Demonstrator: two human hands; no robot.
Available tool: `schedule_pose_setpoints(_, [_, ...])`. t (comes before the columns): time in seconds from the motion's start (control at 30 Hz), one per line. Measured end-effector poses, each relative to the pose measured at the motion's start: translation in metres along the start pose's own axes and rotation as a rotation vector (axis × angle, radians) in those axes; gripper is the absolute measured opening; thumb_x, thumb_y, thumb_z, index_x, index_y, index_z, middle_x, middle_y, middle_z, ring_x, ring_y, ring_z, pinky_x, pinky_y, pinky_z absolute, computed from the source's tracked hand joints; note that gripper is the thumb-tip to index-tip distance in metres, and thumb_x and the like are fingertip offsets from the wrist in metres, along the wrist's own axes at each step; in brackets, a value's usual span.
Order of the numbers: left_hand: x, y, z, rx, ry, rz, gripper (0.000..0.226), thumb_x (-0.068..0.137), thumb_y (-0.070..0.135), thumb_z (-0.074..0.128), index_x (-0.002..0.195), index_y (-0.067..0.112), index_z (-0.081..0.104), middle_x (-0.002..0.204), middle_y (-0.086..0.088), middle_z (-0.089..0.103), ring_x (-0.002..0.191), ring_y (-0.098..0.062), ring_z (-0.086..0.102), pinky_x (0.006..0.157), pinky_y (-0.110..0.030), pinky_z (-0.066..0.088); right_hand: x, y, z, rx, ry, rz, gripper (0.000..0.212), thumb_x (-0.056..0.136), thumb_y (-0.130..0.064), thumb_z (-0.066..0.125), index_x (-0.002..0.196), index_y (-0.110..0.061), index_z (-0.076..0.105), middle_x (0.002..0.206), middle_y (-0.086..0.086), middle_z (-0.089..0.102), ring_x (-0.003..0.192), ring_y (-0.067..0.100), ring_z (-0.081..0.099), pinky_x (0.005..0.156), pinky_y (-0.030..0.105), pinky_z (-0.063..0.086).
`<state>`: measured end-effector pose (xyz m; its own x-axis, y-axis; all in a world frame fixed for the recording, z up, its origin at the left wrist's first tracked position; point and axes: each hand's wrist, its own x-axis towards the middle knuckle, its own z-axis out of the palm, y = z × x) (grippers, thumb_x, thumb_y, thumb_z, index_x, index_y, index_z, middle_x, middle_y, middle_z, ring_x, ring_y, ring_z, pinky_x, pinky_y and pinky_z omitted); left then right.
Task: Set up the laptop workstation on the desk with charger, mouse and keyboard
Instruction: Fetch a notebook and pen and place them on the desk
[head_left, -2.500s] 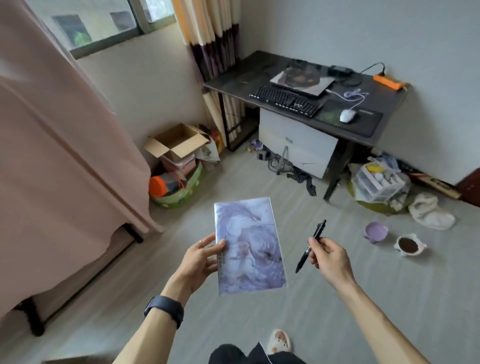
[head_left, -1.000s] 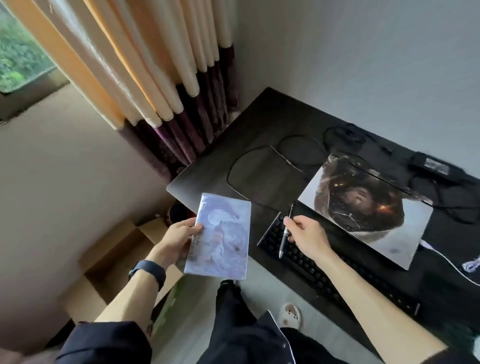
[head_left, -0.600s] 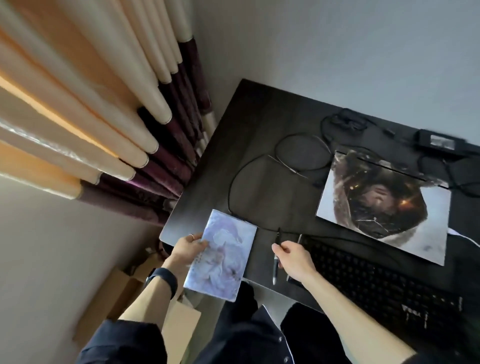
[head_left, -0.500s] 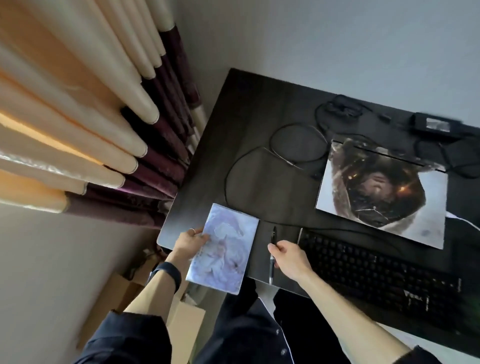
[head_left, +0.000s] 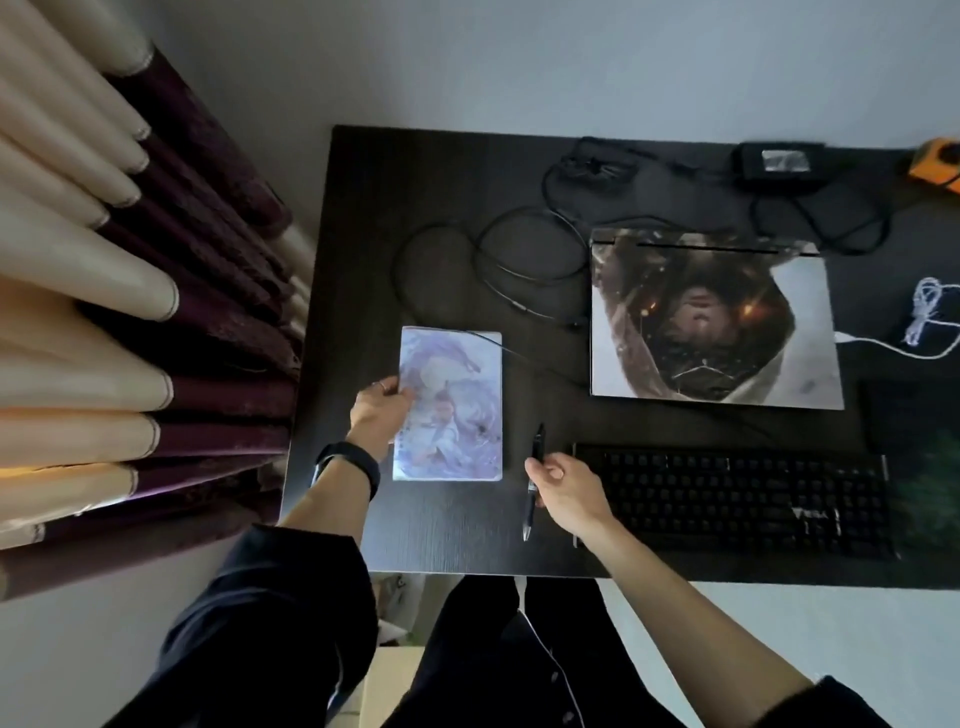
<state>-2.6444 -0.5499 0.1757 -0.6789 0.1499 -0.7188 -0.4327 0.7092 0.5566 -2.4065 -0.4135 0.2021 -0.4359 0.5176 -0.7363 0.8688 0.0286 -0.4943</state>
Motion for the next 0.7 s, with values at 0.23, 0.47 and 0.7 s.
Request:
schedule_pose_setpoints(0.23, [-0.025, -0.062, -0.023, -0.034, -0.001, -0.107, 0.043, 0.080, 0.040, 0.069, 0.121, 0.031, 0.068, 0.103, 0.006, 0.073, 0.095, -0.021, 0.071, 0.090, -0.042, 0.058, 0.005, -0.009, 0.023, -0.081, 0.018, -0.021, 0.021, 0.096, -0.044, 0.056, 0.095, -0.023, 0.053, 0.081, -0.008, 0.068, 0.087, 0.019, 0.063, 0.072, 0.028, 0.039])
schedule_pose_setpoints(0.47, [-0.054, -0.097, -0.032, 0.089, 0.096, -0.078, 0.039, 0.092, 0.037, 0.065, 0.129, 0.027, 0.062, 0.104, 0.002, 0.069, 0.098, -0.027, 0.067, 0.087, -0.036, 0.054, 0.006, -0.014, 0.036, -0.097, 0.059, -0.044, 0.024, 0.093, -0.038, 0.066, 0.103, -0.018, 0.060, 0.075, -0.013, 0.062, 0.091, 0.017, 0.066, 0.074, 0.025, 0.043])
schedule_pose_setpoints(0.7, [-0.056, -0.096, -0.021, 0.380, 0.197, 0.082, 0.045, 0.097, 0.039, 0.055, 0.141, 0.030, 0.053, 0.107, -0.007, 0.069, 0.105, -0.025, 0.059, 0.091, -0.032, 0.044, 0.002, -0.008, 0.032, -0.090, 0.168, -0.068, 0.025, 0.088, -0.041, 0.071, 0.099, -0.020, 0.062, 0.077, -0.014, 0.062, 0.080, 0.011, 0.056, 0.072, 0.025, 0.036])
